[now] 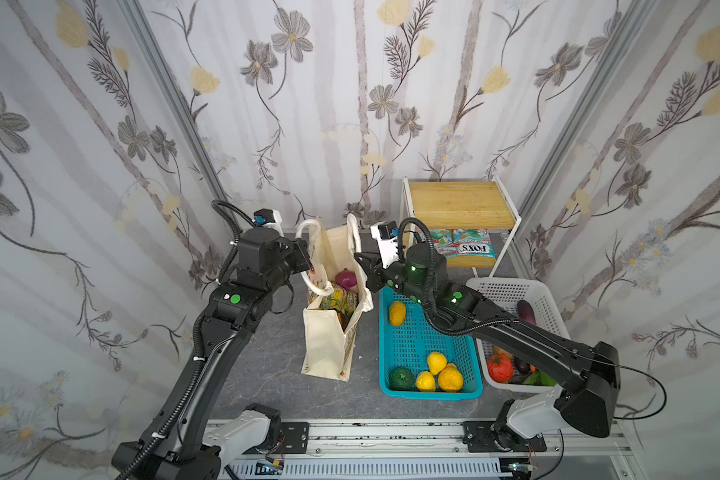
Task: Place the food into the grocery bag and tie it
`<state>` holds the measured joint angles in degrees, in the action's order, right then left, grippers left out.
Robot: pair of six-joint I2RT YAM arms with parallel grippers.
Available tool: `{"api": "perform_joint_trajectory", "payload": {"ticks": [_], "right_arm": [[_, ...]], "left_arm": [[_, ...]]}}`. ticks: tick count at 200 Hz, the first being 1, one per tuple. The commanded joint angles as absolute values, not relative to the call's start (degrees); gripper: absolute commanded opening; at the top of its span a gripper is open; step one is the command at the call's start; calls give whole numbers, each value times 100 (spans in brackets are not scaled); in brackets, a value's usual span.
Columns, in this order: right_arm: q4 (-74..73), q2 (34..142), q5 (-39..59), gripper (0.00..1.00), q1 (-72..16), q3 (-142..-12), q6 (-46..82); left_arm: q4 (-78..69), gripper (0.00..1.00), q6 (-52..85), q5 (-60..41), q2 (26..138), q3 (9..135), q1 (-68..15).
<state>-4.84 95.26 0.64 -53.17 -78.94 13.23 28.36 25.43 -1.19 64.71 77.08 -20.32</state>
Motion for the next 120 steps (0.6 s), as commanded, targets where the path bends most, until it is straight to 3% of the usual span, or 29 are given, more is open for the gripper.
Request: {"api": "perform_joint_trajectory", "payload": {"ticks": [1,32,93,120], "right_arm": [[-353,9852,1051,0,-5387,-8200,940],[-386,10221,1839,0,-5412,-8388,912],[-461,10813,2324,0,-5413,-8763,1069],[-353,10929,2666,0,-5418,-8797,1018]], "left_arm": [[2898,0,2487,-63,6623,7964,-2251],[2900,0,2464,-68,6722,8458,-2348],[2916,0,2423,-230,6759,8587,-2525],[2927,0,2347,189,6655,8619,-2531]]}}
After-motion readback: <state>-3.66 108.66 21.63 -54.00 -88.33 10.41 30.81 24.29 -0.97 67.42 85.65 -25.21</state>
